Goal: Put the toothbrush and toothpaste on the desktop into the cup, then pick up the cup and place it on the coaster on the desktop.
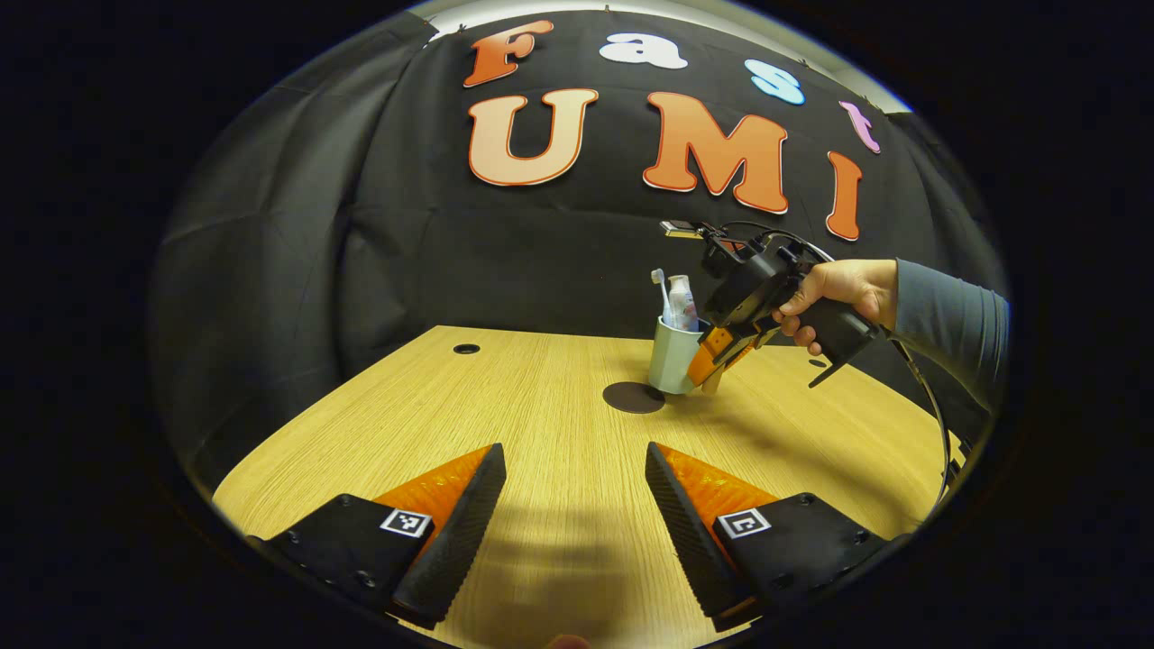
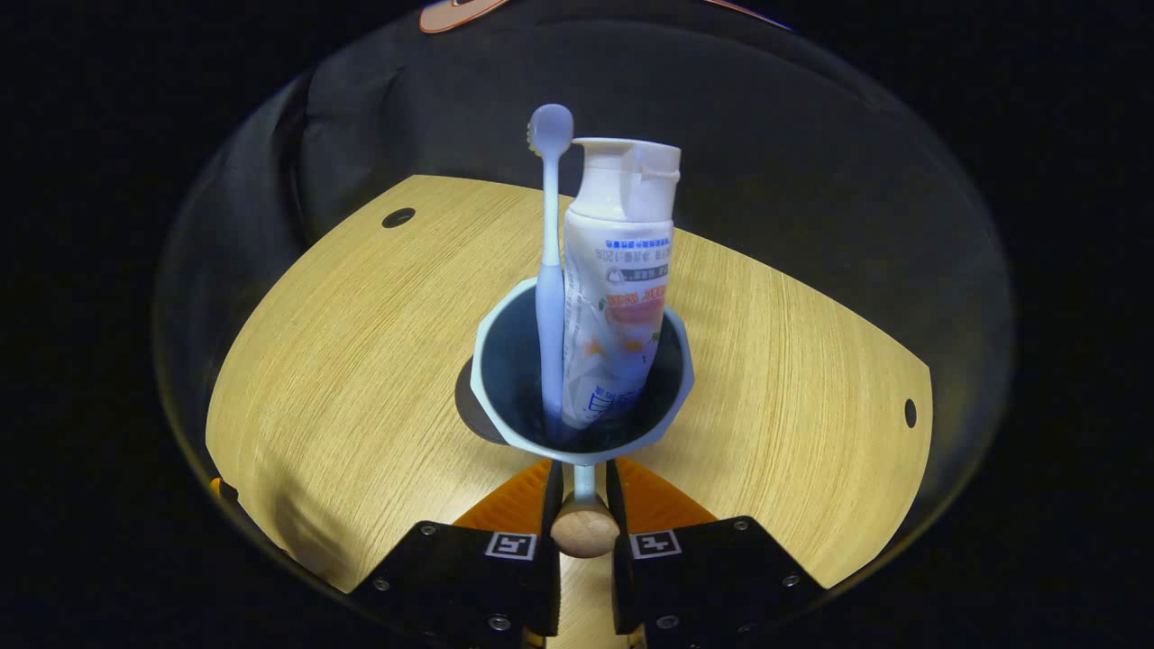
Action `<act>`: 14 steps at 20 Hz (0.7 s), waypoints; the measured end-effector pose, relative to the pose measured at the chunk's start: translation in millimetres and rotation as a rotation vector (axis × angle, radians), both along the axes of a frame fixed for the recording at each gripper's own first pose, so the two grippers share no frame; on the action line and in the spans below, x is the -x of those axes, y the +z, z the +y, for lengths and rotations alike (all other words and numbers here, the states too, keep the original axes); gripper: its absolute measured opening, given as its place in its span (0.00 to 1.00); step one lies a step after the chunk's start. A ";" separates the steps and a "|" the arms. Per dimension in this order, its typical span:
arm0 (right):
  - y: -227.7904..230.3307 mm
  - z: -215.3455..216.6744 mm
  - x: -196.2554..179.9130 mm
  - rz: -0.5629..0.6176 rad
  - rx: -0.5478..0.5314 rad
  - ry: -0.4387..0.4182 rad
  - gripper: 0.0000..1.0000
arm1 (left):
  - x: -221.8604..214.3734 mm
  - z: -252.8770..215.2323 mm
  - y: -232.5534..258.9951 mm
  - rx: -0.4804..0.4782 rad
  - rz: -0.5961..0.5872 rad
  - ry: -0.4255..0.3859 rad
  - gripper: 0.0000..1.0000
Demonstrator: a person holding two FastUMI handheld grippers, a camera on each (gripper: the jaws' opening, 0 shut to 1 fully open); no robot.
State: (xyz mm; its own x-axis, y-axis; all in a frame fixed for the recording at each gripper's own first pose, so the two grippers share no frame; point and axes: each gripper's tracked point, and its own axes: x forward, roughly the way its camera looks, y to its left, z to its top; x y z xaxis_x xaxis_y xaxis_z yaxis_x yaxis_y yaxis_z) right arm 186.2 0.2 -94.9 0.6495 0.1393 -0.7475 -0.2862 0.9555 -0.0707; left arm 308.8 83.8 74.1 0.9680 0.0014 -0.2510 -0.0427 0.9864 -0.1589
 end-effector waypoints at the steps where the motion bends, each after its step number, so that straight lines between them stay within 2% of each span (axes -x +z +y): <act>1: -0.3 0.5 0.0 0.001 -0.001 0.006 0.23 | -0.8 3.1 -2.2 0.000 0.001 0.002 0.99; 14: -0.3 -2.8 -2.6 0.020 0.029 0.046 0.23 | -2.3 7.8 -24.8 0.053 0.048 0.000 1.00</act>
State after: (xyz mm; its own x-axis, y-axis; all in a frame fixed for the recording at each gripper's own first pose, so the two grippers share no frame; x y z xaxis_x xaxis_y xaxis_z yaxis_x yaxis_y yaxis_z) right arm 188.8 -2.6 -95.2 0.6278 0.1471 -0.7644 -0.3316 0.9390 -0.0917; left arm 311.2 91.6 49.3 0.9548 -0.0128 -0.2968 -0.0517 0.9766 -0.2087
